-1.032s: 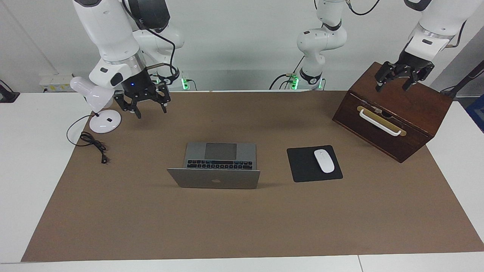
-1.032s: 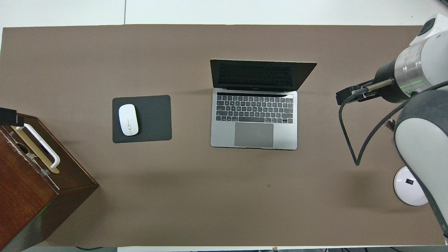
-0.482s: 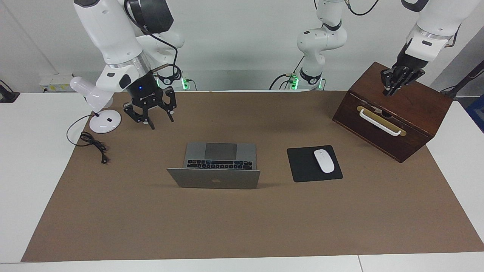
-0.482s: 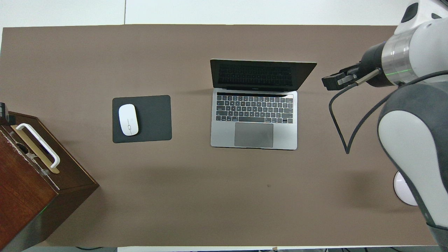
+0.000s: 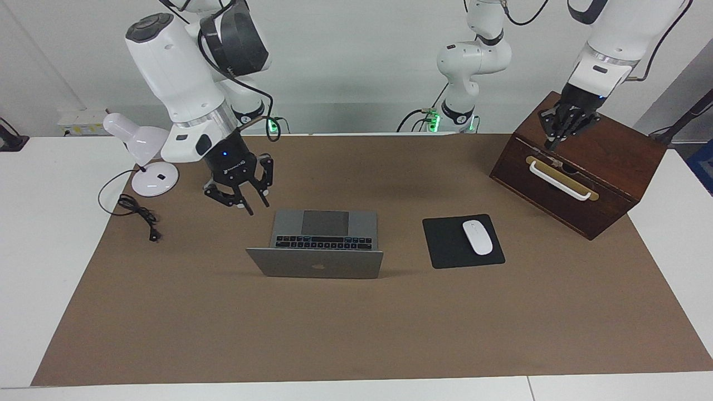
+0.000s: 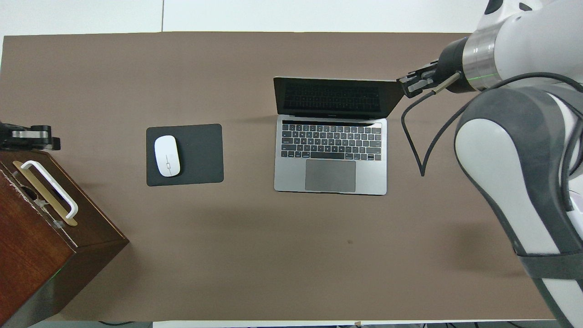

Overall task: Close laptop with both arms
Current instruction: 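Hook the screen top with the right gripper while the left gripper reaches the laptop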

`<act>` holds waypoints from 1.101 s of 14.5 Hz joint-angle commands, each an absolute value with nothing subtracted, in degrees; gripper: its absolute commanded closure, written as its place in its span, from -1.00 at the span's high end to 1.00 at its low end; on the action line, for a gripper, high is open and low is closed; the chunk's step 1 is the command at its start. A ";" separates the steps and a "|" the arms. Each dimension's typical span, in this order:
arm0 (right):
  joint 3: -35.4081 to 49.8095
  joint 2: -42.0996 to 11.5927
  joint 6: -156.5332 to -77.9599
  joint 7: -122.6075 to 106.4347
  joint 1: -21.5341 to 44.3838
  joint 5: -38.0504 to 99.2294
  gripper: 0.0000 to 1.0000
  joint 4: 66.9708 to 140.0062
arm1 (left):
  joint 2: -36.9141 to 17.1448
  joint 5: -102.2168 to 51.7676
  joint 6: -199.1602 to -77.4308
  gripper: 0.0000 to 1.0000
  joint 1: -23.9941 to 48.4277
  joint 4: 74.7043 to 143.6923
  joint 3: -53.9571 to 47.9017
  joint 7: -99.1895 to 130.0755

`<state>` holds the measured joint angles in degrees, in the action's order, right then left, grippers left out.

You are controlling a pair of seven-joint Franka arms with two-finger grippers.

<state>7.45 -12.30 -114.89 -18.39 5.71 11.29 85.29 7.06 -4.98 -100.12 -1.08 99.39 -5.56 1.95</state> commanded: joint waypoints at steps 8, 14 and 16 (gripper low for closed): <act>8.88 -29.26 -114.97 -10.38 6.94 12.13 -1.00 67.68 | 22.14 -8.70 -136.12 -1.00 13.79 132.96 -5.01 2.29; 8.88 -35.15 -115.83 -0.10 7.82 11.07 -1.00 62.93 | 21.45 -8.79 -149.57 -1.00 21.44 139.91 -5.01 3.16; 8.96 -35.77 -116.28 2.01 8.52 10.99 -1.00 62.93 | 20.22 -8.79 -152.65 -1.00 22.23 140.89 -5.01 3.16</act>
